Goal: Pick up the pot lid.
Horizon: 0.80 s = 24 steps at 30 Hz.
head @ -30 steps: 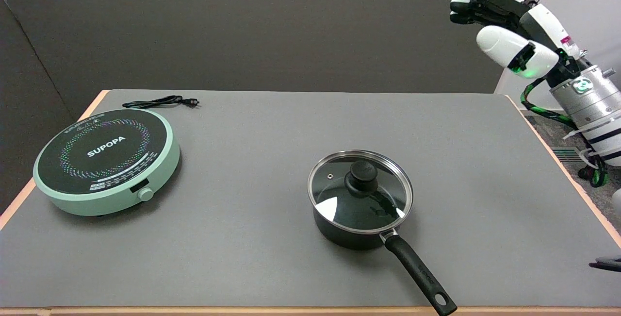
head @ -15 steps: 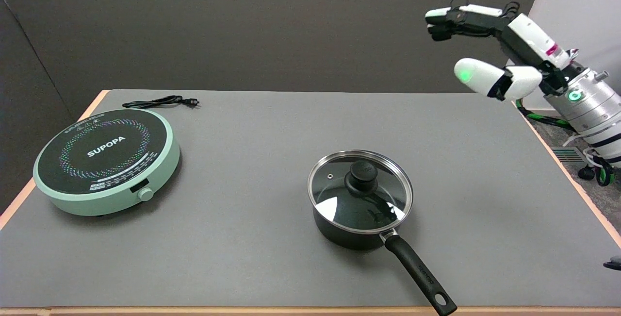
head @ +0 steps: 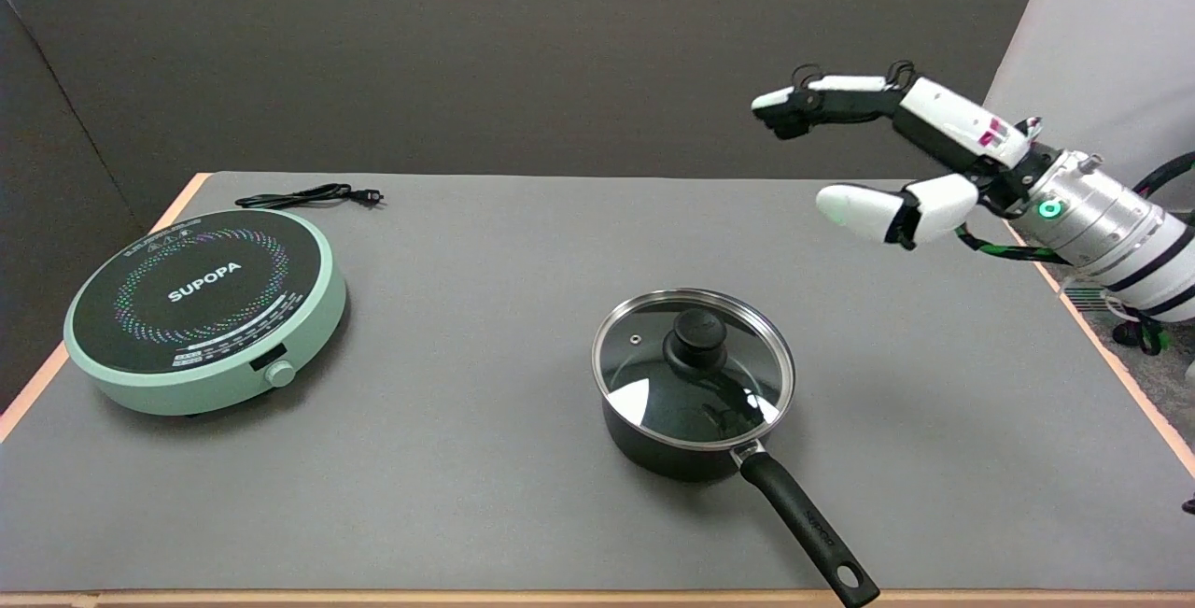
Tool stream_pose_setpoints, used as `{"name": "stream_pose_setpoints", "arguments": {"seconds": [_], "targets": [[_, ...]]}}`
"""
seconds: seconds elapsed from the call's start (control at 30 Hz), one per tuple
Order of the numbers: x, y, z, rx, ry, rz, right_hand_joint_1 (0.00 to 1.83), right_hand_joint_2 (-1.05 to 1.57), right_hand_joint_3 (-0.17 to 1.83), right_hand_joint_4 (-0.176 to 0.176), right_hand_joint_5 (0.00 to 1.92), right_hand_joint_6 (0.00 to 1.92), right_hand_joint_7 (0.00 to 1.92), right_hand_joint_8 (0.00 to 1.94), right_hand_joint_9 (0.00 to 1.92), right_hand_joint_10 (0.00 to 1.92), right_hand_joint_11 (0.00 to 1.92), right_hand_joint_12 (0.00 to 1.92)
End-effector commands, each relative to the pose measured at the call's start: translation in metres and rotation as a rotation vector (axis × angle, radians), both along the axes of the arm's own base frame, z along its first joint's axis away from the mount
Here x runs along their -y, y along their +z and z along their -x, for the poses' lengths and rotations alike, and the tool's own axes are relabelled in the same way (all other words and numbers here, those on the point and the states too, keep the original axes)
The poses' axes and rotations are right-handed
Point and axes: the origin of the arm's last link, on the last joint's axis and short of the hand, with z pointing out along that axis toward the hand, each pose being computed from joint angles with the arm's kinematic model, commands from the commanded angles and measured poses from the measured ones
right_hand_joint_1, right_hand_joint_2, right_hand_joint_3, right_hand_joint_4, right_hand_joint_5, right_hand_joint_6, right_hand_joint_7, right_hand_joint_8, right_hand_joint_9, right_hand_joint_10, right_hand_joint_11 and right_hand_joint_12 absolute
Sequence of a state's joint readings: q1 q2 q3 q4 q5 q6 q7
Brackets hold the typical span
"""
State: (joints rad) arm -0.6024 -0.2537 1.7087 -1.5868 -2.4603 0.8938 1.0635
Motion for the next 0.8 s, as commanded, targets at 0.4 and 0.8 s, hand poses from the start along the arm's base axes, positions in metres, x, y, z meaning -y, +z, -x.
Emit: {"name": "stream_pose_setpoints", "arguments": {"seconds": [0.4,0.8], "targets": [[0.017,-0.013,0.015,-0.422,-0.081,-0.11,0.63,0.5,0.94,0.148,0.48,0.21,0.59,0.18,0.61,0.36,0.4,0.7],[0.027,-0.016,0.013,-0.451,-0.061,-0.146,0.61,0.5,0.93,0.137,0.49,0.21,0.6,0.18,0.62,0.39,0.41,0.76]]}}
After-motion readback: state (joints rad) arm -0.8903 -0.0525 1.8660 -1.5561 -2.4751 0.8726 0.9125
